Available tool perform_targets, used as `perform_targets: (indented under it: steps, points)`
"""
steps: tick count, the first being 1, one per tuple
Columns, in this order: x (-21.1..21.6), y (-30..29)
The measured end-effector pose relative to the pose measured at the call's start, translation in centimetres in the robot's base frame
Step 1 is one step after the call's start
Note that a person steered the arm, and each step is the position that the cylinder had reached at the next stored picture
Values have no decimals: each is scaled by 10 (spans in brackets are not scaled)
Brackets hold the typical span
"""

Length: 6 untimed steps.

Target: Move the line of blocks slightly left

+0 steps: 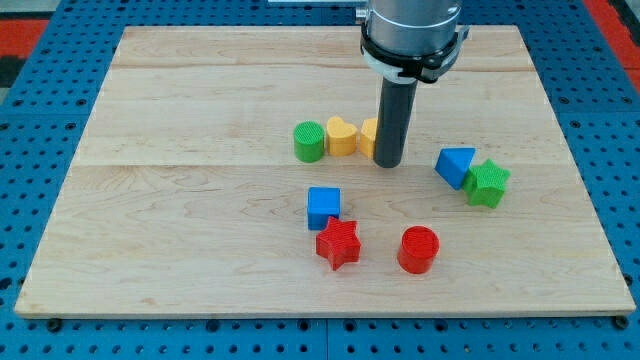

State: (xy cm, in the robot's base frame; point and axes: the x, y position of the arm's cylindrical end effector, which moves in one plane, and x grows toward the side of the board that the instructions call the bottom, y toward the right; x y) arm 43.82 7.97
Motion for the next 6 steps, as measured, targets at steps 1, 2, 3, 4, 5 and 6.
perform_targets:
  steps: [1, 2, 3, 4, 5, 6]
  points:
    - [-17, 22]
    - [-29, 18]
    - [-9, -42]
    - [-4, -124]
    - [-3, -130]
    - [25, -55]
